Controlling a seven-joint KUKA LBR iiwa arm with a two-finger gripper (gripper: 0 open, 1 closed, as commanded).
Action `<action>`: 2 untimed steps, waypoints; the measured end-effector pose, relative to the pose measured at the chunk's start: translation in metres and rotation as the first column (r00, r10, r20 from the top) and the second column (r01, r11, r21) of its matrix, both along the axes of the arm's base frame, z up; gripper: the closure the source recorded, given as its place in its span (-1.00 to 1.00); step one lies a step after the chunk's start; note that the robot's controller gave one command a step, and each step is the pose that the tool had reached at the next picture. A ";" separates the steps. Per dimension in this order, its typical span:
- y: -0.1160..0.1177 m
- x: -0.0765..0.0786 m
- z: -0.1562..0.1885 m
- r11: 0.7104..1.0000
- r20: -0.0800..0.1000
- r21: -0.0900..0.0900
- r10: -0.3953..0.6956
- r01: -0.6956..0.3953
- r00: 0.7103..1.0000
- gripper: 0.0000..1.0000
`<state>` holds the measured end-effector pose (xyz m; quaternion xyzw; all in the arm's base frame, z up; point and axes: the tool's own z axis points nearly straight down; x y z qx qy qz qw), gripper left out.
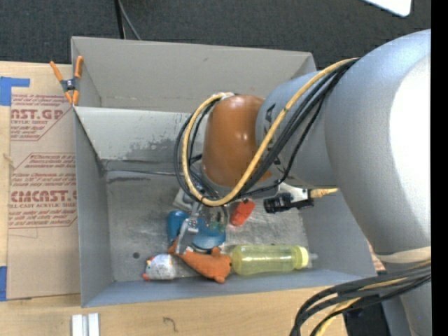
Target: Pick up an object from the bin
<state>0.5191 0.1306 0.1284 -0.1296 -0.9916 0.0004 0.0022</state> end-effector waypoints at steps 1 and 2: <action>-0.001 0.001 0.004 1.000 0.004 0.000 -0.002 0.002 1.000 -1.00; -0.042 -0.022 -0.035 0.969 0.067 0.016 0.246 -0.248 0.967 1.00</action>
Offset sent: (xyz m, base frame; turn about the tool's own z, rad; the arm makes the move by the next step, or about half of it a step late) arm -0.0390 -0.0583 -0.0584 -0.2390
